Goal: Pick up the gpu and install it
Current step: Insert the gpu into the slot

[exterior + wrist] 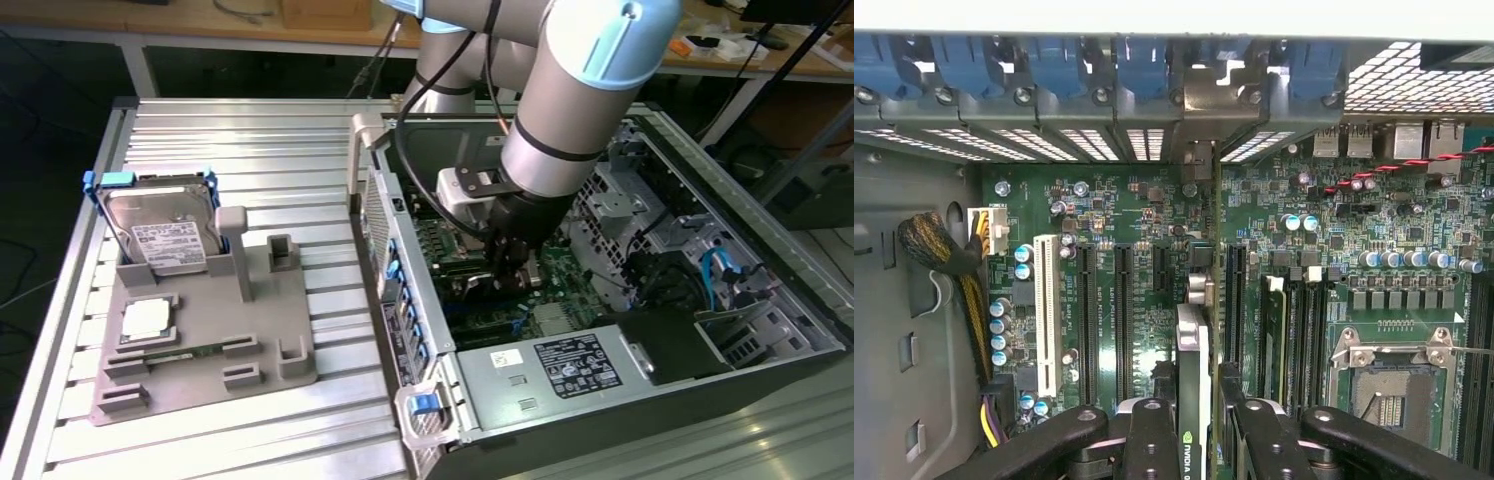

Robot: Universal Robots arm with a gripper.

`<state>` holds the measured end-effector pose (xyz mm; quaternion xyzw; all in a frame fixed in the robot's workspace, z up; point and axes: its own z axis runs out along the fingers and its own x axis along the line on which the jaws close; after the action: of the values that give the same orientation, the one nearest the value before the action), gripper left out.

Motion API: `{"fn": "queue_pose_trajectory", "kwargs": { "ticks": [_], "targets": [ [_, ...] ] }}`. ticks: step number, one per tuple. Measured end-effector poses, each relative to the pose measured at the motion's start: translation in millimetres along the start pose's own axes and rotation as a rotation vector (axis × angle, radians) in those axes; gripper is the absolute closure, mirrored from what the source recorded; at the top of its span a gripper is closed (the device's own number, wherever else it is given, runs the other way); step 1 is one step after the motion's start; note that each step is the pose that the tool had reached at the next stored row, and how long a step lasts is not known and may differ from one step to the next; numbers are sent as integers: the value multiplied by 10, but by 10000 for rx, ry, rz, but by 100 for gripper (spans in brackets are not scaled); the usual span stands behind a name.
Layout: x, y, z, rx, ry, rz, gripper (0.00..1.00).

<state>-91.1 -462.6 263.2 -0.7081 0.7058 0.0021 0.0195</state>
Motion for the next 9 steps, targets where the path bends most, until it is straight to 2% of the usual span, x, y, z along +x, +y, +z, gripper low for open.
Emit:
{"fn": "queue_pose_trajectory", "kwargs": {
  "ticks": [9],
  "targets": [
    [1,3,31,6,1,0,73]
  ]
}}
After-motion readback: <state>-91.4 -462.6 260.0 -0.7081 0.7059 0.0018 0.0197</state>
